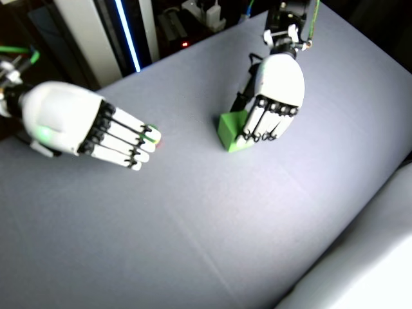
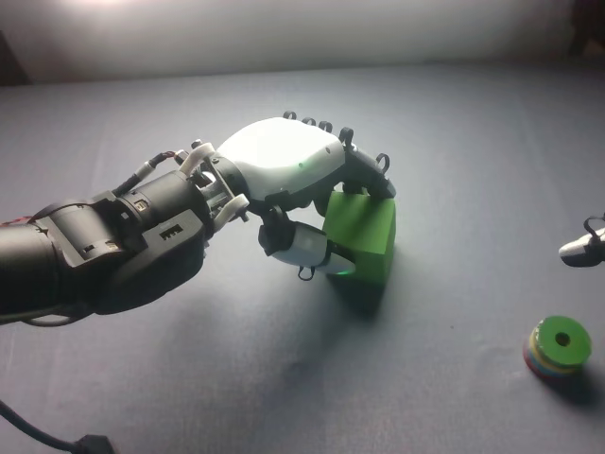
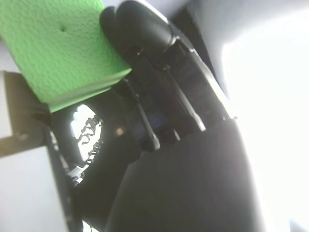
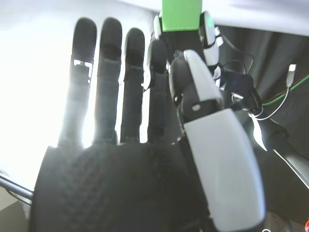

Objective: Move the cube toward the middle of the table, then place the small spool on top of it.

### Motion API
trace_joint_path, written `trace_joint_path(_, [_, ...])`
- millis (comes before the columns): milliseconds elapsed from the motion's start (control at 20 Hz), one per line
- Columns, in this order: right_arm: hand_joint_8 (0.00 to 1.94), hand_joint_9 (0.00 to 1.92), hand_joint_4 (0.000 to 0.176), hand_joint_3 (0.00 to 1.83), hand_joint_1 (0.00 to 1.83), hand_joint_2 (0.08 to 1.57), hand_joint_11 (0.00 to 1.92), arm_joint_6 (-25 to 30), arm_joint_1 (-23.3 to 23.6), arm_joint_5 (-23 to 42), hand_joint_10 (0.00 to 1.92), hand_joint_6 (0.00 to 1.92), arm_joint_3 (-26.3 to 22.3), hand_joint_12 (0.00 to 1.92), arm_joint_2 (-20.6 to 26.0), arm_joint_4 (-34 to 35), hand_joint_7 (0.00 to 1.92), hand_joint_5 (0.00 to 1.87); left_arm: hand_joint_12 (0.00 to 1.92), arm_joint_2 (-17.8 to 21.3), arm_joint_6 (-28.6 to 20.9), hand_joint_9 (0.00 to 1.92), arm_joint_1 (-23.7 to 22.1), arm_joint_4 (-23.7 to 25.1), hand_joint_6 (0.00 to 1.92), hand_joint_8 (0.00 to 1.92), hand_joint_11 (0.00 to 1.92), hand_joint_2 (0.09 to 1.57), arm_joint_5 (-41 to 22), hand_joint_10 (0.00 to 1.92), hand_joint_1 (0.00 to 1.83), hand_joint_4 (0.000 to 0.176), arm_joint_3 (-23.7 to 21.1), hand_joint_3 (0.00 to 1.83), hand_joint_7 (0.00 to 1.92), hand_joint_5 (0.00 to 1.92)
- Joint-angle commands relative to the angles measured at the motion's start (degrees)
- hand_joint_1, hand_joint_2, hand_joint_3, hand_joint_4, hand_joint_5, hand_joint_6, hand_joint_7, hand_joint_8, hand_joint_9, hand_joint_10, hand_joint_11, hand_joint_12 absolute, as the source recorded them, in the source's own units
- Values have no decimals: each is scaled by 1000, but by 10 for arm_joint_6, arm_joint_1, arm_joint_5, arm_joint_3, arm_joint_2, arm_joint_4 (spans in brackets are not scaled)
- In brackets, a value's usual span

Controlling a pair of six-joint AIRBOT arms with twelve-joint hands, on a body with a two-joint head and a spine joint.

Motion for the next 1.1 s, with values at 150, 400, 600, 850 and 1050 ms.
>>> trace_joint_path(150, [0,517,0,4,657,1344,212,5,4,64,0,0,4,767,-1,8,484,472,655,0,0,695,3,-1,0,0,376,943,-52,1,800,76,3,0,567,468])
trace_joint_path(400, [2,378,0,0,598,1329,99,5,6,64,1,3,5,816,-1,8,331,384,210,3,0,400,4,-1,0,0,307,995,-55,0,625,86,3,4,381,341])
trace_joint_path(600, [0,367,0,4,551,1340,93,5,6,61,0,0,5,767,-1,8,349,425,128,9,0,92,5,-5,0,0,91,1000,-66,0,566,165,-1,3,119,164])
trace_joint_path(850, [0,399,0,0,587,1266,245,13,6,58,0,0,8,540,-1,-2,384,459,0,56,39,0,19,-34,0,3,0,1037,-134,0,558,170,-51,4,37,114])
trace_joint_path(1050, [0,377,71,2,638,1147,111,23,25,28,0,0,4,761,13,-58,380,422,0,146,98,0,59,-59,7,0,0,979,-205,0,399,176,-133,0,11,111])
